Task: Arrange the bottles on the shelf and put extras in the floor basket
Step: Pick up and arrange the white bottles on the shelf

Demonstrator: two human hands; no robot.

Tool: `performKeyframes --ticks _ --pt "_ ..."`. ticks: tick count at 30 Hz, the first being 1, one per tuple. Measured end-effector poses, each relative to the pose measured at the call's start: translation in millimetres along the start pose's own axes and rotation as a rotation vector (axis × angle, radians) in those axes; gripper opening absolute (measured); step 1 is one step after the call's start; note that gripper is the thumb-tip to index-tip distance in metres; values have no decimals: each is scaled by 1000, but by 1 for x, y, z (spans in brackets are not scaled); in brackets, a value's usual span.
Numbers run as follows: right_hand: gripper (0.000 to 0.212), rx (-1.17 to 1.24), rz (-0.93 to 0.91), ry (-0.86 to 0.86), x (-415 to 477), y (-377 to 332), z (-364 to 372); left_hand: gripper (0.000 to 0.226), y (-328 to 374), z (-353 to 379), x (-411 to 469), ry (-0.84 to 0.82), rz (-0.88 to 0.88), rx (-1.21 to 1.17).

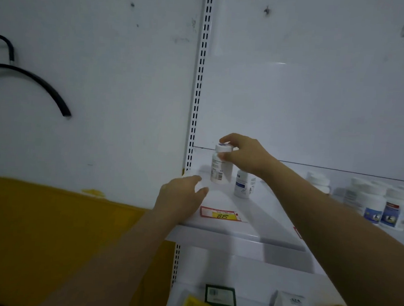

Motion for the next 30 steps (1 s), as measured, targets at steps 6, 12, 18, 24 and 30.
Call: performKeyframes --ticks 6,12,18,24,30 --pt "37 -226 112 -41 22 26 15 37 2 17 10 -97 19 79" --pt "34 -300 174 -10 39 54 22 37 -2 25 15 -132 7 154" --pt "33 -329 209 6 36 69 28 30 -9 28 20 -127 -35 200" --pt "44 -397 194 -20 27 55 23 33 -9 26 21 -97 -20 169" --pt "46 -405 175 3 8 46 8 36 -5 15 12 -44 5 65"
Point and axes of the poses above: each hand's wrist, its own x-axis towards the middle knuckle, its own z-axis out of the palm, y = z × x, the point moved 10 cm from there along x, towards the middle knuckle, and after that the axes turned 10 degrees about -y, right-handed, at the moved point
